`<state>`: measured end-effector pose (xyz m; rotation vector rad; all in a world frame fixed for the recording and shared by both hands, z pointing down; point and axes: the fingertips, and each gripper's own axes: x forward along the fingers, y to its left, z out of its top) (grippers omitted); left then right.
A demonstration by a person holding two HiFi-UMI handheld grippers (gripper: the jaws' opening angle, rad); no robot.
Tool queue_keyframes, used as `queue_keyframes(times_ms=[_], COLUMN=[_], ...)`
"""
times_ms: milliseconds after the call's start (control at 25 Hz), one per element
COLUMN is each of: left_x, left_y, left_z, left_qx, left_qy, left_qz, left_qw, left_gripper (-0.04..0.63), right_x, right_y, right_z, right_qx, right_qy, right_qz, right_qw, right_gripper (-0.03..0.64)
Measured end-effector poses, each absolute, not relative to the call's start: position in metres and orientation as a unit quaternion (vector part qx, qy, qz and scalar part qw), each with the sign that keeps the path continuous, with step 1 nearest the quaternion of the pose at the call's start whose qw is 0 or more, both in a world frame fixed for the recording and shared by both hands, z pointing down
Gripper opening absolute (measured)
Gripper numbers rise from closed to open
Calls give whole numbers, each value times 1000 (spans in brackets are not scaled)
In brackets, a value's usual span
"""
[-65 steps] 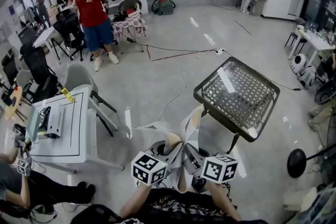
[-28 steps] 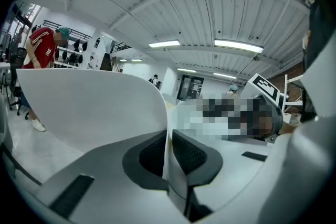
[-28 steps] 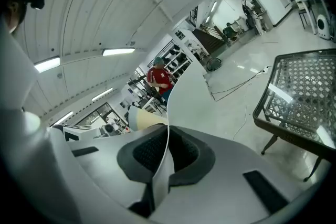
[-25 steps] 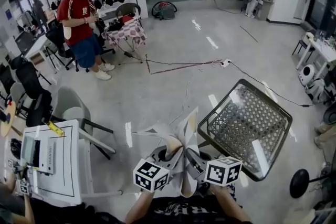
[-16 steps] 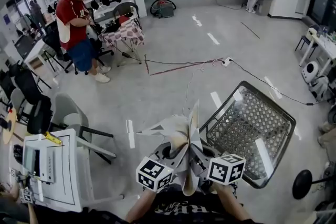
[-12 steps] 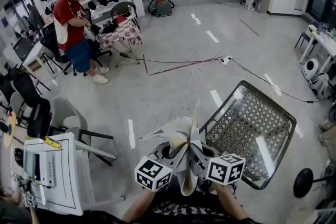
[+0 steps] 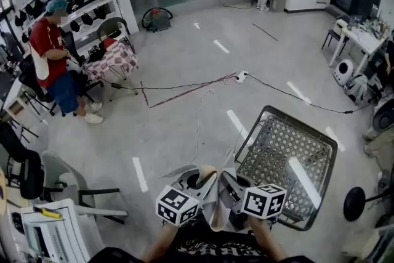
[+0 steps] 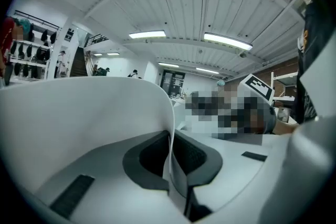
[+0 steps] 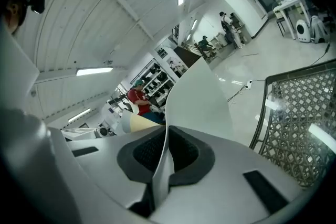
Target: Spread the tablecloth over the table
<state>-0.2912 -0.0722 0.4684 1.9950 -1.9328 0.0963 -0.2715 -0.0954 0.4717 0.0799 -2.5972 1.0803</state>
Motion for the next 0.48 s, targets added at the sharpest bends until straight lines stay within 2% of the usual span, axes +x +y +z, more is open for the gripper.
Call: queue_keyframes(times_ms=[200,480], left_x=[-334,-341], left_y=[-137,-251], left_z=[449,396], left_qx=[758,841], left_qy=[-633,-537], left_qz=[38,32], left_qw=[150,51], left_gripper=[34,32], right_x=[-307,-288], right_y=[-163,-274], right_z=[449,390], right_qx=[99,233], right_qy=[-917,-920], right_qz=[369,315], right_qw=[112,-12], right_gripper=[17,18])
